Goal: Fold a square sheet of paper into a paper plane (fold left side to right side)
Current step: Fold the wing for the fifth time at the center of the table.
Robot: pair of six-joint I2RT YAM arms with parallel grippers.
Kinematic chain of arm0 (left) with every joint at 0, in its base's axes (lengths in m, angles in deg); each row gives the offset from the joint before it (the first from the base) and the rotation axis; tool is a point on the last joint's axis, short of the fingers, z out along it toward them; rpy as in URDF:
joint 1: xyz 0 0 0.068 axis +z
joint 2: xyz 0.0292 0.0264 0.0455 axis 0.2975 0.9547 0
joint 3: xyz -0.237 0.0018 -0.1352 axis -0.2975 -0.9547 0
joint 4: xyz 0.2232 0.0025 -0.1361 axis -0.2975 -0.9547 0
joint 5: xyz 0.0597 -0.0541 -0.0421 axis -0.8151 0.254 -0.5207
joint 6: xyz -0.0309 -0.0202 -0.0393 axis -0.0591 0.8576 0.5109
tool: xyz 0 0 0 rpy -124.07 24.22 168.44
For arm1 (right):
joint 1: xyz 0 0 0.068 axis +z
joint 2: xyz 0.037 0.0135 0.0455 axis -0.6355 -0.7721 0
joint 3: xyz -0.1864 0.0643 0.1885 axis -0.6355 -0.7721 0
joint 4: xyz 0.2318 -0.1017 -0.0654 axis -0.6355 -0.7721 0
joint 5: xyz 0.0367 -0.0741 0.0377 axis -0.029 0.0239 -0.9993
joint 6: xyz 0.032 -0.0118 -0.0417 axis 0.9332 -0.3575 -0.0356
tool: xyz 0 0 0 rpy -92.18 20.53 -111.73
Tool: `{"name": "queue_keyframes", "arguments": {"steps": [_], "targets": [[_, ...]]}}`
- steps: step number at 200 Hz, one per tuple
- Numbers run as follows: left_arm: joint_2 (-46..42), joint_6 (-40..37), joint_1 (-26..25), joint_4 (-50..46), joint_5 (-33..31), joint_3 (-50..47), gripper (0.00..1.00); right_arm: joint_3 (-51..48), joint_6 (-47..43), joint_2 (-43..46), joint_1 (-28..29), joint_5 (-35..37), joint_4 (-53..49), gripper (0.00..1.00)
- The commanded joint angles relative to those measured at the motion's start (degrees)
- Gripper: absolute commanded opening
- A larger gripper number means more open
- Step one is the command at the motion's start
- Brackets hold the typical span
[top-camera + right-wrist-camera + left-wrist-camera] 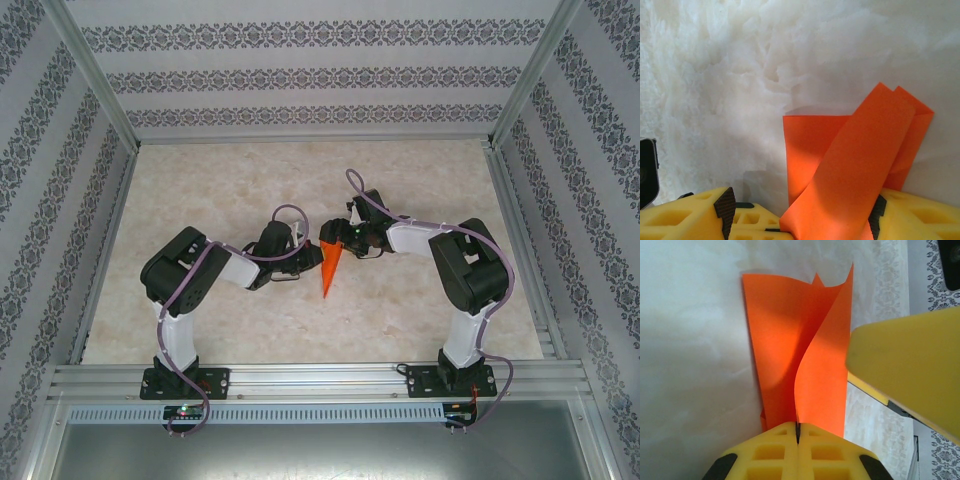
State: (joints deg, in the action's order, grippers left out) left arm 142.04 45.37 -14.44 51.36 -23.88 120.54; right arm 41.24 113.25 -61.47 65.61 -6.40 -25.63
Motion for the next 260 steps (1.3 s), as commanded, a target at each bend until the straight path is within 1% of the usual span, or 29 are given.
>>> {"name": "queue_keyframes", "arguments": {"steps": [1,59,106,142,165,171,184,199,223,260], "targets": [[1.4,-1.4,0.8,-0.6,-0.8,0.1,0.00,0.6,-1.1,-1.8,0.8,0.8,-2.0,0.71],[2.4,-1.4,0.9,-0.8,-1.7,-1.0,0.00,0.7,-1.2,-0.3,0.7,0.5,-0.2,0.71],[2.4,-1.5,0.9,-0.9,-2.5,-2.0,0.00,0.7,-1.6,4.8,-0.4,0.7,1.2,0.72],[2.7,-1.4,0.8,-0.7,-2.6,-2.2,0.00,0.0,-2.9,9.3,-1.6,2.7,-2.5,0.72],[3.2,-1.3,0.9,-0.4,-2.1,-1.6,0.00,-1.3,-3.7,11.5,-1.9,4.1,-4.4,0.70],[3.2,-1.1,0.9,-0.2,-2.0,-1.4,0.00,-1.3,-4.0,11.8,-2.0,4.3,-5.0,0.68],[3.2,-1.2,0.9,0.1,-1.7,-1.2,0.00,-1.7,-4.4,12.0,-2.2,4.6,-6.4,0.63],[2.9,-1.4,0.9,0.2,-1.3,-0.8,0.00,-2.8,-4.1,12.0,-2.5,4.8,-7.3,0.63],[2.6,-1.8,0.8,0.1,-0.7,-0.3,0.00,-5.5,-2.5,11.1,-3.2,3.2,-4.9,0.69],[2.5,-2.1,0.2,-0.2,0.1,0.9,0.00,-6.5,0.3,7.3,-3.7,-1.0,1.6,0.69]]}}
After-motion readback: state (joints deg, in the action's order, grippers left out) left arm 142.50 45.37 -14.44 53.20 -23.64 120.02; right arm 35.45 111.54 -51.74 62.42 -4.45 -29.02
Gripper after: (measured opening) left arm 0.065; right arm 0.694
